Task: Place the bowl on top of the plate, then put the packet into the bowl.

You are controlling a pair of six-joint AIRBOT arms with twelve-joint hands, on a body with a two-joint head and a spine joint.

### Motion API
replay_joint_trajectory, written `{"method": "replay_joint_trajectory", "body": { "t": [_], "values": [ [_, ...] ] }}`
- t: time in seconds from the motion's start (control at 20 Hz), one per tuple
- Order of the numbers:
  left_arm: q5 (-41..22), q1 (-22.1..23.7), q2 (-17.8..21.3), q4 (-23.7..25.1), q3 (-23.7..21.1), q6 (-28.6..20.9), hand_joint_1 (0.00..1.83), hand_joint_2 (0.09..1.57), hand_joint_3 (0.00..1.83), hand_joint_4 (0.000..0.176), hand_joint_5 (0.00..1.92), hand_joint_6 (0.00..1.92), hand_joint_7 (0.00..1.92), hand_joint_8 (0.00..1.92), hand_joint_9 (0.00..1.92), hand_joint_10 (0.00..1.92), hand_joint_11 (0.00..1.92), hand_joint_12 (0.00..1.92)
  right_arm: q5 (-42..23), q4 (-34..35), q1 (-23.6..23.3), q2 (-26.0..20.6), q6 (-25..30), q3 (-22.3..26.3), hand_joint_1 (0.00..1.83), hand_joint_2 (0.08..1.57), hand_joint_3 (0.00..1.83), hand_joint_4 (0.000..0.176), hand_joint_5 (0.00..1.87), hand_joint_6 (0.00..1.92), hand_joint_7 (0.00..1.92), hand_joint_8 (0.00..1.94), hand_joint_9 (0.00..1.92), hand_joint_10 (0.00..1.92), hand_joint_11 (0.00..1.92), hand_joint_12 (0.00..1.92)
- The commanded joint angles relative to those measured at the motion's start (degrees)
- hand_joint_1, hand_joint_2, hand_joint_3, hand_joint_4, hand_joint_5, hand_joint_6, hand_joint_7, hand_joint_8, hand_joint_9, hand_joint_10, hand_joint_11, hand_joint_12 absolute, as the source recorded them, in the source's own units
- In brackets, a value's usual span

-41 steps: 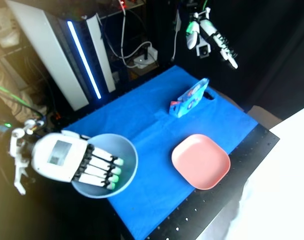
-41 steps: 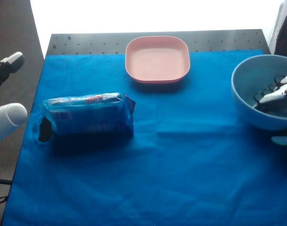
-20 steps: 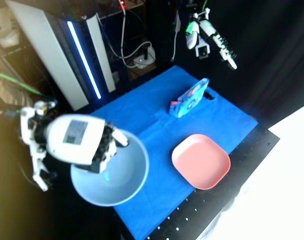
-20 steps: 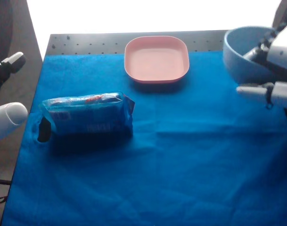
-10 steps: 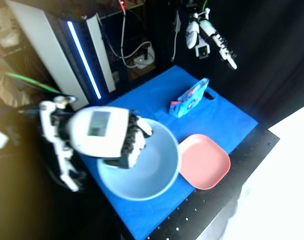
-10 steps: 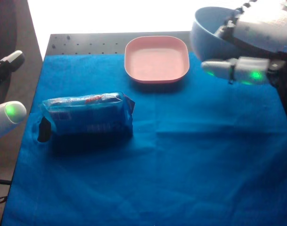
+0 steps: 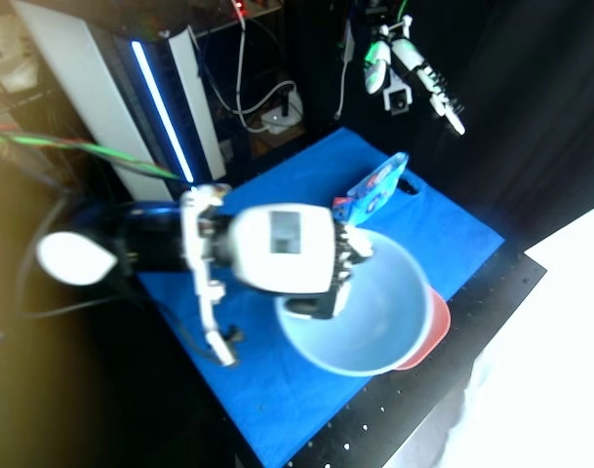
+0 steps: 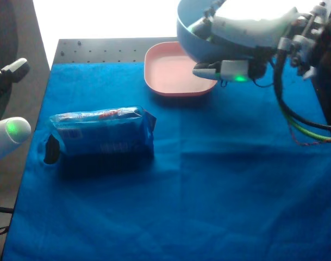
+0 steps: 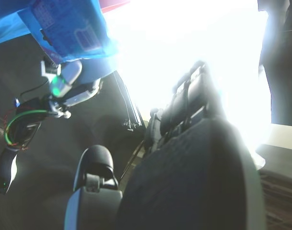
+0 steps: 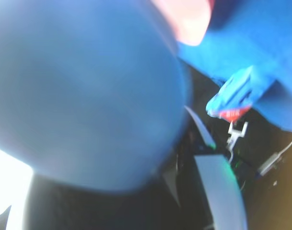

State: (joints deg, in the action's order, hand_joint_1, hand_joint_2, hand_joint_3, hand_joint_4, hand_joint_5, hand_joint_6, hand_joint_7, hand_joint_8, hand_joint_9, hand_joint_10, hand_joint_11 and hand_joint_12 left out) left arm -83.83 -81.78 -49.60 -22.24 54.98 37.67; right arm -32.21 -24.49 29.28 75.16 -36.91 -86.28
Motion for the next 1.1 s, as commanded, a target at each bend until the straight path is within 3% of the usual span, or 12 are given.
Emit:
{"method": "replay_joint_trajectory", "body": {
  "t": [0.0,0.1,0.15,0.25,0.4,0.45,0.55,0.75,0.8,0.9,0.95,1.05],
  "values": [
    [-6.90,0.38,-0.20,-0.06,0.42,-0.48,0.02,1.24,0.00,0.156,0.01,0.00,0.00,0.00,0.00,0.00,0.00,0.00,-5.36,1.34,-1.15,0.62,0.02,-0.51,1.07,1.23,0.00,0.000,0.83,1.26,1.46,1.94,1.63,1.92,1.62,1.92],
    [-6.81,0.50,-0.24,0.04,0.56,-0.49,0.04,1.25,0.00,0.151,0.01,0.00,0.00,0.00,0.00,0.00,0.00,0.00,-4.25,1.13,-1.92,2.81,0.02,-2.13,0.94,1.30,0.00,0.000,0.95,0.83,1.41,1.94,1.59,1.92,1.56,1.92],
    [-6.74,0.56,-0.25,0.06,0.62,-0.50,0.04,1.26,0.01,0.150,0.00,0.00,0.00,0.00,0.00,0.00,0.00,0.00,-3.81,1.09,-2.16,3.63,0.02,-2.75,0.75,1.41,0.00,0.000,1.01,0.88,1.36,1.94,1.54,1.92,1.53,1.92],
    [-6.51,0.69,-0.29,0.16,0.74,-0.53,0.05,1.26,0.01,0.151,0.00,0.00,0.00,0.00,0.00,0.00,0.00,0.00,-3.06,0.52,-2.53,5.13,0.02,-3.82,0.58,1.51,0.01,0.000,0.95,1.59,1.34,1.94,1.49,1.92,1.50,1.92],
    [-6.47,0.89,-0.28,0.28,0.88,-0.62,0.02,1.27,0.01,0.151,0.00,0.00,0.00,0.00,0.00,0.00,0.00,0.00,-2.18,0.31,-2.62,7.01,0.02,-5.11,0.28,1.56,0.04,0.000,0.94,1.69,1.35,1.94,1.51,1.92,1.52,1.92],
    [-6.52,0.96,-0.28,0.32,0.91,-0.65,0.03,1.26,0.00,0.167,0.00,0.00,0.00,0.00,0.00,0.00,0.00,0.00,-1.75,0.10,-2.61,7.51,0.02,-5.40,0.59,1.53,0.00,0.000,0.85,1.34,1.33,1.94,1.54,1.92,1.54,1.92],
    [-6.75,1.00,-0.27,0.33,0.89,-0.70,0.04,1.26,0.00,0.158,0.00,0.00,0.00,0.00,0.00,0.00,0.00,0.00,-0.78,-0.29,-2.58,8.02,0.02,-5.66,0.44,1.50,0.00,0.000,0.96,1.74,1.37,1.94,1.54,1.92,1.58,1.92],
    [-6.86,1.00,-0.24,0.32,0.85,-0.74,0.06,1.27,0.00,0.134,0.00,0.00,0.00,0.00,0.00,0.00,0.00,0.00,0.70,-0.47,-2.42,8.27,0.02,-6.05,0.28,1.46,0.01,0.000,0.91,1.87,1.25,1.94,1.37,1.92,1.42,1.92],
    [-6.91,1.00,-0.24,0.32,0.84,-0.76,0.06,1.26,0.00,0.134,0.00,0.00,0.00,0.00,0.00,0.00,0.00,0.00,0.89,-0.52,-2.34,8.27,0.02,-6.07,0.06,1.44,0.00,0.000,0.77,1.63,1.10,1.93,1.19,1.92,1.23,1.92],
    [-7.12,1.01,-0.24,0.32,0.84,-0.83,0.08,1.26,0.00,0.142,0.01,0.00,0.00,0.00,0.00,0.00,0.00,0.00,1.16,-0.79,-1.99,8.27,0.02,-6.06,0.00,1.40,0.00,0.000,0.80,0.77,1.03,1.30,0.97,1.70,0.90,1.92],
    [-7.16,1.02,-0.25,0.32,0.84,-0.89,0.08,1.24,0.00,0.148,0.00,0.00,0.00,0.00,0.00,0.00,0.00,0.00,1.52,-0.80,-1.78,8.27,0.02,-6.07,0.04,1.38,0.00,0.000,0.77,0.32,1.00,0.75,0.92,1.24,0.76,1.68],
    [-7.21,1.05,-0.24,0.32,0.83,-0.99,0.08,1.24,0.00,0.153,0.00,0.00,0.00,0.00,0.00,0.00,0.00,0.00,2.18,-0.78,-1.64,8.27,0.02,-6.15,0.01,1.36,0.00,0.000,0.67,0.02,0.89,0.10,0.83,0.39,0.46,1.08]
  ]
}}
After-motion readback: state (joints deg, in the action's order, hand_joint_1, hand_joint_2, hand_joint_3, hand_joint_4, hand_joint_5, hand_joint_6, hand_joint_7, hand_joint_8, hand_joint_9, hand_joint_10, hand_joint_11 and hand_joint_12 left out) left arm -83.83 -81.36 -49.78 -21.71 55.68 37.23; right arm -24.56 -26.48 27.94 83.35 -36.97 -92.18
